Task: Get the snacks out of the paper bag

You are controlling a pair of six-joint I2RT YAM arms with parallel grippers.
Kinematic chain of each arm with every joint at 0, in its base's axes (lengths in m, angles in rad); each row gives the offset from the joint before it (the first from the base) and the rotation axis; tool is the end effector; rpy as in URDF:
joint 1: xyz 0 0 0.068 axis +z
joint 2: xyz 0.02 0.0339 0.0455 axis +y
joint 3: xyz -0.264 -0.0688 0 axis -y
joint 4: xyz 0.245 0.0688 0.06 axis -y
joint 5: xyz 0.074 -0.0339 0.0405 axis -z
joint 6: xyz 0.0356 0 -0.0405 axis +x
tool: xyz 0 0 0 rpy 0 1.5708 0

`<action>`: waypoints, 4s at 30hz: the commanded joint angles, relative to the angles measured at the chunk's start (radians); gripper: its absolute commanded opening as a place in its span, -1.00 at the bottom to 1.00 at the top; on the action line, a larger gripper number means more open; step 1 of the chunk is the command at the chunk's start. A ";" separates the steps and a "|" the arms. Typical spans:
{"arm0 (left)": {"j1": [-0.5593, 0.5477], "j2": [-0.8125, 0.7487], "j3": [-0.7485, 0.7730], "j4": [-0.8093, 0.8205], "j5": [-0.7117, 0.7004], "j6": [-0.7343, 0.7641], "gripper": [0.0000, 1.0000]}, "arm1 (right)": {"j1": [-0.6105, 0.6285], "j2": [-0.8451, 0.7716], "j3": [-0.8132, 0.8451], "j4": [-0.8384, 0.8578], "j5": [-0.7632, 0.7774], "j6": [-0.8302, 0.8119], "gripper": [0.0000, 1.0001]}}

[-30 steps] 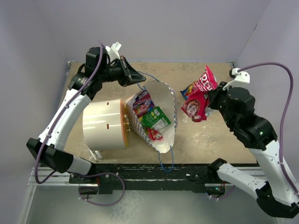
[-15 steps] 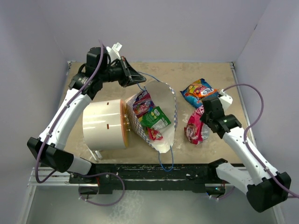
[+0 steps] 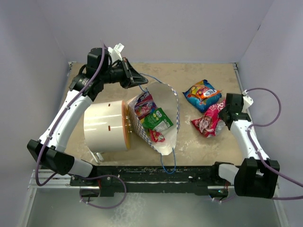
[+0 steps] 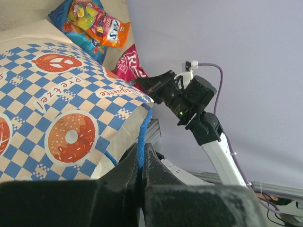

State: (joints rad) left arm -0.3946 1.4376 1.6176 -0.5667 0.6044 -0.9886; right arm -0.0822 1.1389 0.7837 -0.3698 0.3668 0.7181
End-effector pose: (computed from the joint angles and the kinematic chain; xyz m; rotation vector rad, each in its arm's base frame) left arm 0.2792 -0.1382 0.4391 -0.1985 2.1916 -1.4409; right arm 0.2385 -0.0325 0.2532 1.0410 1.9828 -0.0792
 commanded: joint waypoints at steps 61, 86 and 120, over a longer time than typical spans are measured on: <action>0.005 -0.147 -0.061 0.204 0.177 0.049 -1.00 | 1.056 -0.026 0.305 0.070 -0.212 -1.169 0.38; -0.036 -0.191 -0.150 0.354 0.192 -0.047 -1.00 | 0.981 0.114 0.165 0.157 -0.536 -1.630 0.51; -0.139 -0.052 -0.113 0.370 0.292 -0.010 -1.00 | 0.880 0.218 0.271 0.021 -0.687 -1.811 0.96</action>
State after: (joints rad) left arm -0.5266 1.3865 1.4937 -0.2485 0.8406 -1.0119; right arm 0.7948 1.3254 0.9916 -0.2821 -0.3653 -1.0264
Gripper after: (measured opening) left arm 0.011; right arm 0.976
